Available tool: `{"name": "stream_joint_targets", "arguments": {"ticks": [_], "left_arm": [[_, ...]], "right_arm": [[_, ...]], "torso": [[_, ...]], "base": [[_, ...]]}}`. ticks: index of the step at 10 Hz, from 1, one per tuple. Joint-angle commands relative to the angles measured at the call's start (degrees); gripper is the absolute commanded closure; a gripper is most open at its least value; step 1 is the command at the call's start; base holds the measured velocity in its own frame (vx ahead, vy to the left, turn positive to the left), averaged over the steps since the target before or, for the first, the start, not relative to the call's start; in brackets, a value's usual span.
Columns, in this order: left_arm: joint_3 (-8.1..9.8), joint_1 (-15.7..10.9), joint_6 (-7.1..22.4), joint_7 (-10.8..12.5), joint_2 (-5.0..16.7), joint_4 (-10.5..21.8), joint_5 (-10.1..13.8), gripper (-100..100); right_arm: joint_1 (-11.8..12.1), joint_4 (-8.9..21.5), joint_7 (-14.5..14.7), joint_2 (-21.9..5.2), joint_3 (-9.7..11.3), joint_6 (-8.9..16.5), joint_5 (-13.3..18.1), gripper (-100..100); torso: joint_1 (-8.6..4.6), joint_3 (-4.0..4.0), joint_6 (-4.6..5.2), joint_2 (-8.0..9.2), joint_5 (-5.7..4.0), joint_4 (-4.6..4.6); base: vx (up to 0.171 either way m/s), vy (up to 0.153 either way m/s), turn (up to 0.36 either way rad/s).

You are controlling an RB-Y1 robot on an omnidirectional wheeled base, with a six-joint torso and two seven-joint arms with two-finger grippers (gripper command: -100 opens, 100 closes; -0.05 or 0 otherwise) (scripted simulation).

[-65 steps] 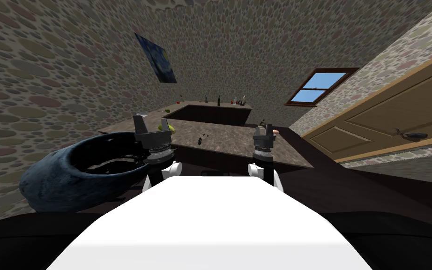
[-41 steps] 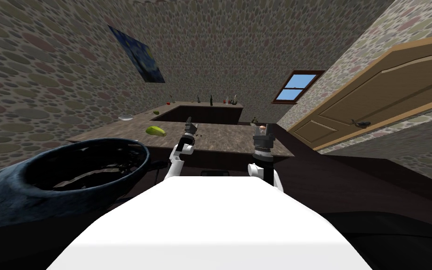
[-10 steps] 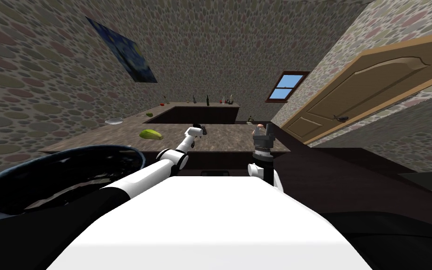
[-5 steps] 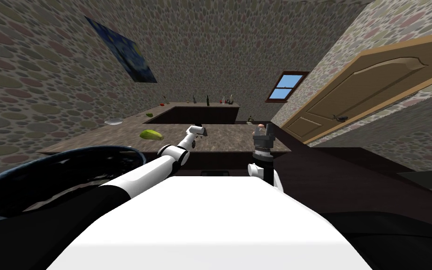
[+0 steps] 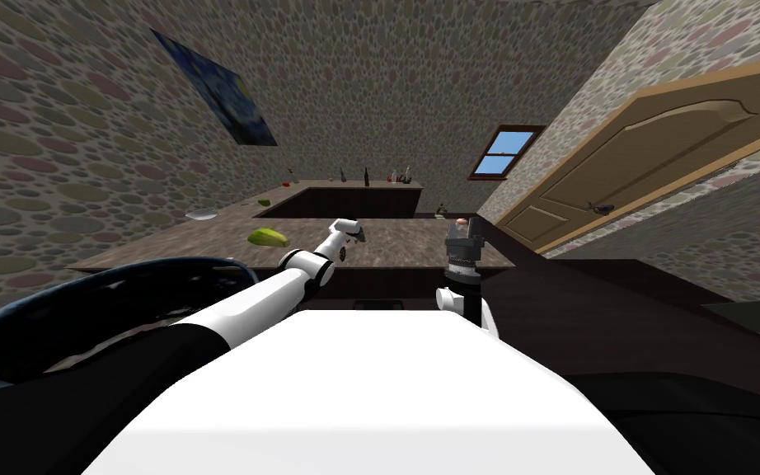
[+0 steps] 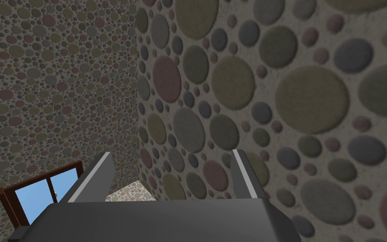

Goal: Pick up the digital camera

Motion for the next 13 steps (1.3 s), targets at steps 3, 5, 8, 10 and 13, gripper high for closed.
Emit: {"name": "stream_joint_targets", "arguments": {"ticks": [3, 5, 8, 10, 13], "left_arm": [[-0.11, -3.26, 4.48, 0.60, -0.05, 5.36, 0.98, -100], [-0.17, -4.94, 6.99, 0.93, 0.12, 8.39, 1.43, -100], [-0.22, -5.90, 8.73, 1.13, 0.30, 10.61, 1.71, -100], [-0.18, -6.17, 8.08, 0.98, 0.19, 11.19, 1.73, 0], [0.40, -5.61, 6.37, 4.59, 1.08, 12.88, 0.27, -100]], "right_arm": [[0.00, 0.00, 0.00, 0.00, 0.00, 0.00, 0.00, 0], [0.00, 0.00, 0.00, 0.00, 0.00, 0.00, 0.00, 0], [0.00, 0.00, 0.00, 0.00, 0.00, 0.00, 0.00, 0], [0.00, 0.00, 0.00, 0.00, 0.00, 0.00, 0.00, 0], [-0.01, 0.00, 0.00, 0.00, 0.00, 0.00, 0.00, 0]], "torso": [[0.04, -0.01, -0.01, 0.00, 0.02, -0.01], [0.03, -0.01, -0.01, -0.01, 0.01, -0.01], [0.02, -0.01, -0.01, -0.01, 0.01, -0.01], [-0.09, 0.00, 0.00, 0.01, -0.01, 0.00], [0.13, 0.08, 0.03, 0.14, 0.03, 0.03]], "base": [[0.009, 0.049, 0.007], [0.009, 0.050, 0.015], [0.010, 0.040, 0.009], [0.002, 0.005, 0.000], [-0.028, 0.082, -0.282]]}}
